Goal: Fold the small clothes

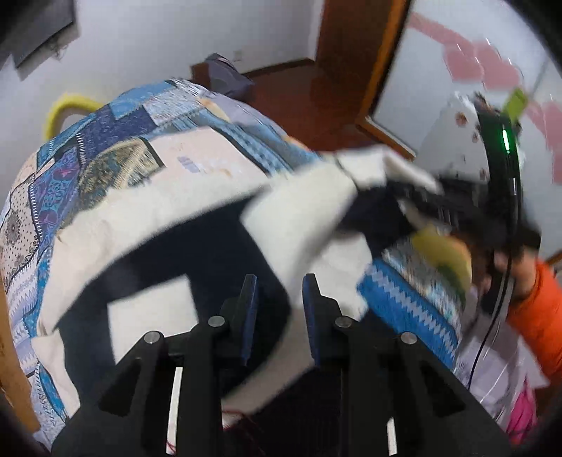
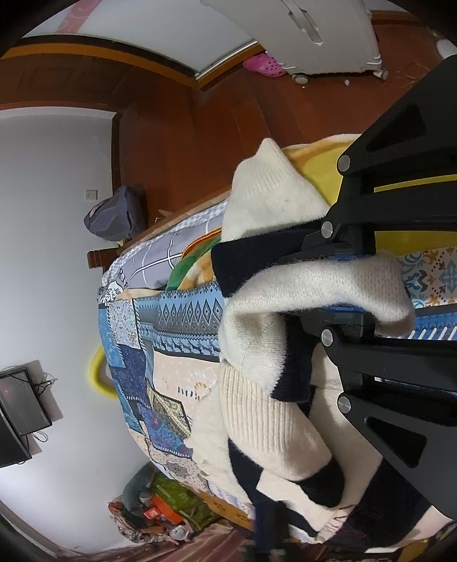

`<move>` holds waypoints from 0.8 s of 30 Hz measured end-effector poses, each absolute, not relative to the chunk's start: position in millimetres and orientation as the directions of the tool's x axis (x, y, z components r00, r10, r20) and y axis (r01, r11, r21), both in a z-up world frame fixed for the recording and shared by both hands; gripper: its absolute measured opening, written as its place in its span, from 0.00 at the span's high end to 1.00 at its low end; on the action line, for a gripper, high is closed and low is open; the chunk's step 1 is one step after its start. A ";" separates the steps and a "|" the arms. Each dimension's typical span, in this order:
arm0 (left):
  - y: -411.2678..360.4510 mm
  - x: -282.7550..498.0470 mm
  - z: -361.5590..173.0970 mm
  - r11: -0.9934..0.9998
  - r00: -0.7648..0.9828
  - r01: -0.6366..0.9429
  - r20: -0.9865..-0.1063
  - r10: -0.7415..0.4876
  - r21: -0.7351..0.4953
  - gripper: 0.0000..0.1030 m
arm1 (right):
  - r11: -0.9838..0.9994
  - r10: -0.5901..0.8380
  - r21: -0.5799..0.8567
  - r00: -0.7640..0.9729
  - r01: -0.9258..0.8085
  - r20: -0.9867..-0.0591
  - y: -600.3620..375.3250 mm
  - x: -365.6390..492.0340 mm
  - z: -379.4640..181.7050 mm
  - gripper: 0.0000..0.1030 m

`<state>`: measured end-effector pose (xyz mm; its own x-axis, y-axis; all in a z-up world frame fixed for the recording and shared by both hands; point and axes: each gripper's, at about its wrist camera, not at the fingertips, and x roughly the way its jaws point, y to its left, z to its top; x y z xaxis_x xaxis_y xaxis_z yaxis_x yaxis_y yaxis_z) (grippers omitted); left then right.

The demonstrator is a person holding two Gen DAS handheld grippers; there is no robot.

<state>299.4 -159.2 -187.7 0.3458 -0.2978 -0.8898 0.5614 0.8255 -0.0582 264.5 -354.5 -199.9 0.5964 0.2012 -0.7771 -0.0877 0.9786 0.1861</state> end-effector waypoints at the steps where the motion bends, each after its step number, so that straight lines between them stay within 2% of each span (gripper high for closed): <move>1: -161.6 293.6 -192.1 0.821 0.345 0.570 -0.893 -0.289 -0.046 0.72 | 0.978 0.203 0.191 0.598 -0.084 -0.776 -354.7 264.1 -199.7 0.85; 2: -167.1 287.0 -200.1 0.815 0.349 0.580 -0.899 -0.265 -0.015 0.63 | 0.977 0.205 0.196 0.600 -0.080 -0.773 -356.3 264.6 -199.1 0.85; 3: -171.9 282.8 -207.3 0.812 0.361 0.584 -0.902 -0.237 0.021 0.50 | 0.976 0.209 0.206 0.603 -0.076 -0.770 -357.9 264.4 -198.2 0.85; 4: -177.4 280.1 -215.4 0.806 0.378 0.588 -0.903 -0.202 0.066 0.45 | 0.975 0.210 0.211 0.606 -0.072 -0.767 -360.2 264.0 -197.1 0.85; 8: -202.3 280.9 -244.1 0.765 0.447 0.601 -0.891 -0.082 0.231 0.43 | 0.973 0.200 0.225 0.640 -0.044 -0.742 -371.3 258.1 -185.0 0.86; 13: -219.2 296.1 -257.8 0.752 0.469 0.594 -0.882 -0.036 0.285 0.43 | 0.969 0.186 0.246 0.671 -0.005 -0.718 -390.8 249.7 -172.7 0.86; 16: -224.3 302.1 -256.3 0.750 0.479 0.596 -0.877 -0.044 0.288 0.57 | 0.965 0.182 0.261 0.677 0.014 -0.713 -400.6 246.6 -169.9 0.86; 18: -224.9 305.6 -253.0 0.760 0.463 0.598 -0.884 -0.070 0.253 0.73 | 0.965 0.179 0.263 0.674 0.023 -0.717 -403.6 245.4 -170.5 0.86; 23: -215.7 306.9 -232.8 0.795 0.455 0.586 -0.875 -0.163 0.157 0.90 | 0.965 0.178 0.262 0.676 0.024 -0.715 -403.4 244.5 -169.6 0.86; 24: -214.2 307.1 -230.0 0.797 0.446 0.587 -0.878 -0.176 0.138 0.90 | 0.964 0.178 0.263 0.678 0.023 -0.713 -403.4 244.5 -168.8 0.86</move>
<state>307.1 -214.2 -230.0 0.4457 -0.1761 -0.8777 0.5873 0.7975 0.1382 244.5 -403.4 -168.8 0.6776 0.1783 -0.7135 0.0233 0.9645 0.2631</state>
